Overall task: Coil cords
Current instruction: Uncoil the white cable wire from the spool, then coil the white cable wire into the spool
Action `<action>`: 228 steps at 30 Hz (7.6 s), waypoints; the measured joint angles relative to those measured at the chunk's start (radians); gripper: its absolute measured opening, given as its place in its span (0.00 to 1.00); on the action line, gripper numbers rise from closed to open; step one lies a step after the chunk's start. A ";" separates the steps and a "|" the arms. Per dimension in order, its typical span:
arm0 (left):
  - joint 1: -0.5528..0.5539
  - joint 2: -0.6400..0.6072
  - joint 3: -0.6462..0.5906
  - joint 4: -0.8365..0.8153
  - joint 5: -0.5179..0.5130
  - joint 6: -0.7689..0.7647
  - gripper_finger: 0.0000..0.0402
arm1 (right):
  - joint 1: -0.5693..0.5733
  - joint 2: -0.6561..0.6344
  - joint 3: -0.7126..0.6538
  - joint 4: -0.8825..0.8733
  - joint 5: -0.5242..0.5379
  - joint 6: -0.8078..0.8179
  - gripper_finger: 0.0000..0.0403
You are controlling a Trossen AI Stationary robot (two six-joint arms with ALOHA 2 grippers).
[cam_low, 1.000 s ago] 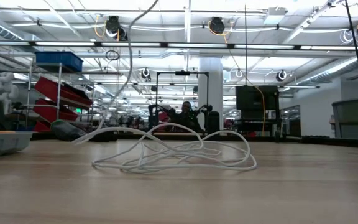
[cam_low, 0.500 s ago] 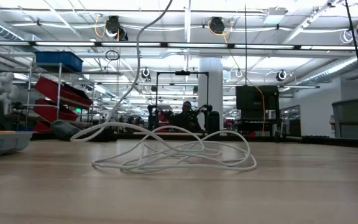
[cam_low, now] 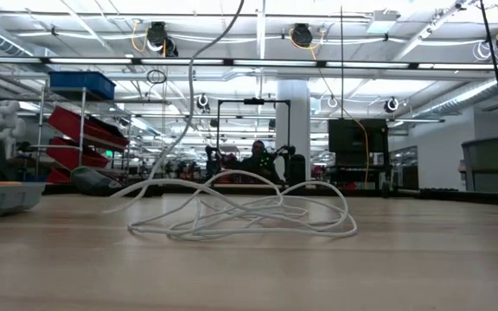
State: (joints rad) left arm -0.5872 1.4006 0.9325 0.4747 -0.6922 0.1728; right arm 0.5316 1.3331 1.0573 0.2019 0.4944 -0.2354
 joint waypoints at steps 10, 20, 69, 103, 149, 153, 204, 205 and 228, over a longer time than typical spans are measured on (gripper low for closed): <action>0.005 0.000 0.000 0.003 0.059 -0.011 0.00 | -0.014 0.000 0.000 -0.067 -0.032 0.039 0.37; -0.002 0.000 0.000 0.001 0.059 -0.130 0.00 | -0.003 -0.022 0.000 -0.107 -0.049 0.122 0.37; 0.023 0.000 0.000 -0.069 0.043 0.075 0.00 | -0.122 0.071 -0.001 -0.034 -0.236 0.207 0.41; -0.010 0.073 -0.001 0.034 0.005 -0.056 0.00 | -0.112 0.126 0.000 0.099 -0.189 0.232 0.10; -0.115 0.296 0.000 0.245 -0.071 -0.401 0.30 | 0.029 -0.142 -0.001 -0.280 -0.131 0.257 0.00; -0.054 0.402 0.001 0.448 -0.081 -0.352 0.30 | 0.033 -0.168 -0.001 -0.296 -0.127 0.241 0.00; -0.161 0.216 0.246 -0.502 -0.311 -0.445 0.01 | -0.014 -0.175 -0.001 -0.287 -0.065 0.230 0.00; -0.169 0.207 0.246 -0.538 -0.312 -0.474 0.01 | -0.014 -0.175 -0.001 -0.287 -0.055 0.230 0.00; -0.271 0.199 0.245 -0.731 -0.312 -0.710 0.16 | -0.013 -0.174 -0.001 -0.283 -0.045 0.228 0.00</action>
State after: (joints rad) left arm -0.8577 1.5997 1.1778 -0.2559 -1.0039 -0.5376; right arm 0.5190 1.1587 1.0565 -0.0814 0.4490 -0.0078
